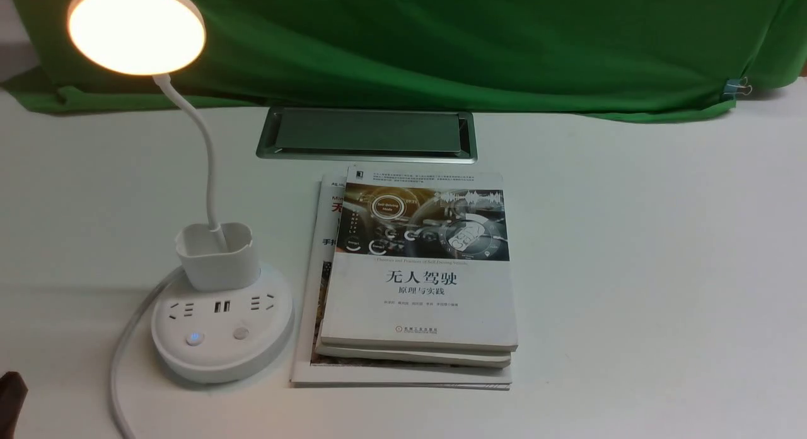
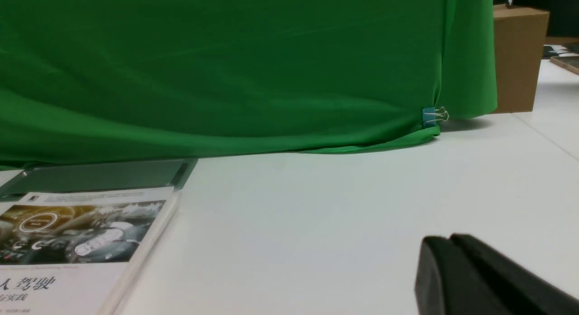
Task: Turn off the desk lamp on the white desktop by hand.
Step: 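Press the power button on the round power strip under the lamp with the left gripper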
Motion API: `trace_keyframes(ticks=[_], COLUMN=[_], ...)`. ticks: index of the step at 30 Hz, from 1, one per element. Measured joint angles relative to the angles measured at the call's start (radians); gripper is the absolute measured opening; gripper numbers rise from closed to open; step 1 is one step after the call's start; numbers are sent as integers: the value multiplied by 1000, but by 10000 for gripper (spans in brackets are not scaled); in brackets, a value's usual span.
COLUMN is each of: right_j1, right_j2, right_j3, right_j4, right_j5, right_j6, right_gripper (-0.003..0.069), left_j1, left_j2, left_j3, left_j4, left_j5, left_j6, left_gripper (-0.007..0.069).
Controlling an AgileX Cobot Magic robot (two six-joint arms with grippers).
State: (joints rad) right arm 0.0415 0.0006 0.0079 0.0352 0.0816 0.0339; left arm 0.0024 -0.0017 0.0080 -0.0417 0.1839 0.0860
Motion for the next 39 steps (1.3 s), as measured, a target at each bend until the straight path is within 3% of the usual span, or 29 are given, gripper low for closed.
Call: trace_keyframes(ticks=[5, 9, 15, 23, 24, 29, 33, 39], right_j1=[0, 0, 0, 0, 0, 0, 0, 0], right_j2=[0, 0, 0, 0, 0, 0, 0, 0], right_j3=[0, 0, 0, 0, 0, 0, 0, 0], right_j4=[0, 0, 0, 0, 0, 0, 0, 0], right_j5=[0, 0, 0, 0, 0, 0, 0, 0], right_j6=[0, 0, 0, 0, 0, 0, 0, 0], right_gripper=[36, 36, 36, 36, 36, 36, 36, 36], left_j1=[0, 0, 0, 0, 0, 0, 0, 0], left_j2=[0, 0, 3, 165, 246, 500, 665, 903], left_j3=[0, 0, -4, -271, -371, -530, -548, -574], left_j4=[-25, -28, -26, -26, -26, -7, -19, -186], left_j5=[-184, -346, -451, -256, -136, 165, 170, 213], left_j6=[-47, -171, -211, -218, -219, -181, -143, -79], left_gripper=[92, 92, 92, 92, 92, 92, 92, 92])
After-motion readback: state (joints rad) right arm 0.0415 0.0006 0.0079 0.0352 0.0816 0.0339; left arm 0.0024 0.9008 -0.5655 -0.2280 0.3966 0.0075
